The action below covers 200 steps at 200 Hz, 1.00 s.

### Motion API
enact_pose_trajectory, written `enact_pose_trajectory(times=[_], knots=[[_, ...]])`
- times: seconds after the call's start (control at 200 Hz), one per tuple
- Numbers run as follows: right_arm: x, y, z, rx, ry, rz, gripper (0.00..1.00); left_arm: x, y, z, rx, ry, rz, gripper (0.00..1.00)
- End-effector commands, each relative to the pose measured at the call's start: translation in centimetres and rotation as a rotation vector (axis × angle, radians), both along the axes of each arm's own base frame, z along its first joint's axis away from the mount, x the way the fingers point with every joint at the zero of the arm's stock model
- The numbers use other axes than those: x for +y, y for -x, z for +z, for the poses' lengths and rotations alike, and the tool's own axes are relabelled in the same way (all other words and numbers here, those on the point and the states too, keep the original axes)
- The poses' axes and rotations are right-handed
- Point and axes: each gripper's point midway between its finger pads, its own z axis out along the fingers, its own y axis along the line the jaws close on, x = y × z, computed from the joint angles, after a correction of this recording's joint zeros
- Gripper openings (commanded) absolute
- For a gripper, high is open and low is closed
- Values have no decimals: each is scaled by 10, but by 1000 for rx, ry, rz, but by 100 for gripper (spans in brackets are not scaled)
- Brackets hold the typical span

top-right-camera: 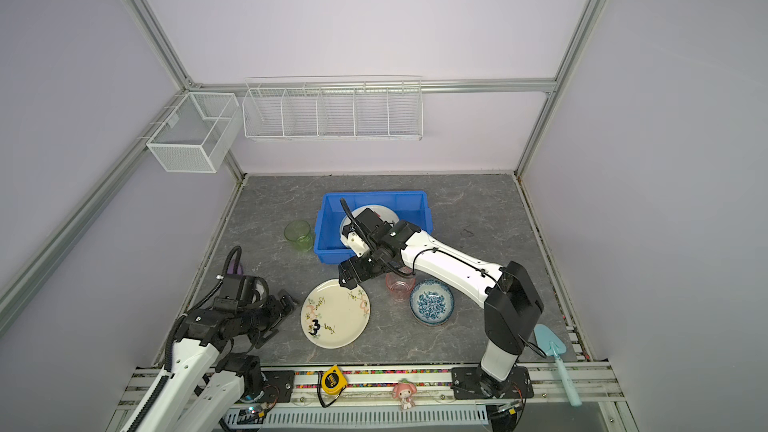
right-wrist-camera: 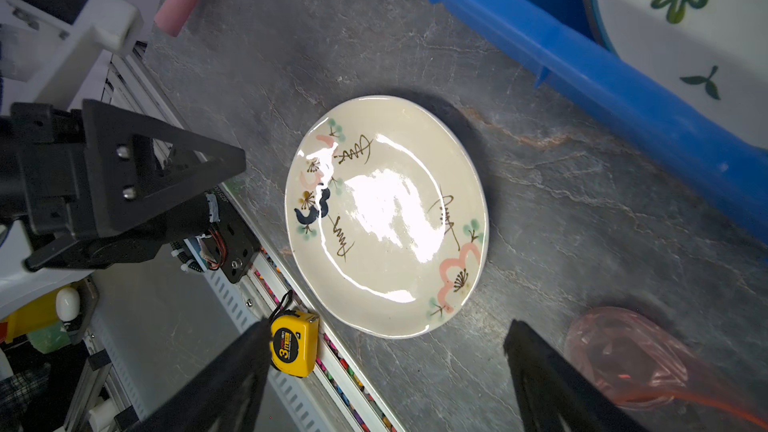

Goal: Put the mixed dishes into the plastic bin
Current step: 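Move the right gripper to the cream bowl while left approaches it, then grip the cream plate rim with both grippers and tilt it up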

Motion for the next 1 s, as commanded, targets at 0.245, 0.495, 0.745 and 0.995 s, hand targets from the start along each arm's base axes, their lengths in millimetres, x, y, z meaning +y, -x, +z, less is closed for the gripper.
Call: enact_pose_trajectory(times=[0.245,0.495,0.745,0.995], knots=[[3,7,-39,67,59,2,91,-16,-8,-15,-12,94,21,99],[5,3,-60,87,106,-2,90,-24,-10,-17,-9,126,-6,99],[11,0,-75,109,126,1,90,-26,-7,-24,21,125,-32,99],[12,0,-89,134,150,0,91,-34,-9,-25,22,153,-62,99]])
